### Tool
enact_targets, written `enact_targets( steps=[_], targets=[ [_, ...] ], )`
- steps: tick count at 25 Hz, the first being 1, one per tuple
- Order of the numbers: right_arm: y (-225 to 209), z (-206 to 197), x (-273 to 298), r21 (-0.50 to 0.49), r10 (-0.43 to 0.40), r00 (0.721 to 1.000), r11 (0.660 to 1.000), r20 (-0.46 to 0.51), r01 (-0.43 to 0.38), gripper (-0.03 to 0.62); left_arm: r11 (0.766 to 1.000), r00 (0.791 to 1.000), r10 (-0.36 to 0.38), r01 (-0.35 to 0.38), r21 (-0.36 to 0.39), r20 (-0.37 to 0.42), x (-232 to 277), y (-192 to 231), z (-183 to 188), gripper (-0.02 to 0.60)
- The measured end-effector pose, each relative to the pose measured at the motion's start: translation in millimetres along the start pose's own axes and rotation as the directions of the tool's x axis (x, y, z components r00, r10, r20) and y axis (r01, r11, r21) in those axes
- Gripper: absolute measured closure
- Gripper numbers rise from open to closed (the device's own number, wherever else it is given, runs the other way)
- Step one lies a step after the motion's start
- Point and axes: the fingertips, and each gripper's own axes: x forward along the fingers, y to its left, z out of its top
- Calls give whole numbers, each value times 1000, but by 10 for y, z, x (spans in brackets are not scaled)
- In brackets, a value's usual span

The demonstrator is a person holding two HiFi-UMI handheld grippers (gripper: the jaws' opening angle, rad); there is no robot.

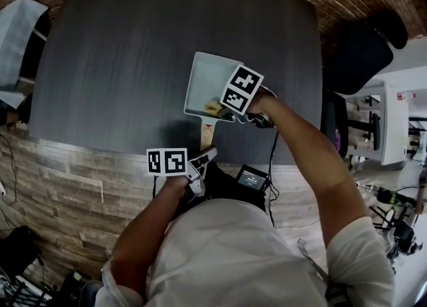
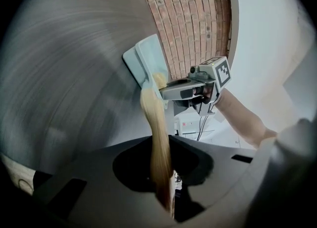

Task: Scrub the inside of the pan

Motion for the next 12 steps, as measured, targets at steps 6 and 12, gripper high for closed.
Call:
enact_targets(
  steps=[6,12],
  targets=[
    [39,39,-3,60,65,997,996,30,-67,537,1000,999,-6,7,19,-40,15,-3,-20,508],
    [137,203,16,93,125,989,987,80,-132,537,999,994,-15,19,39,-106,44,-19,-79,509]
  ],
)
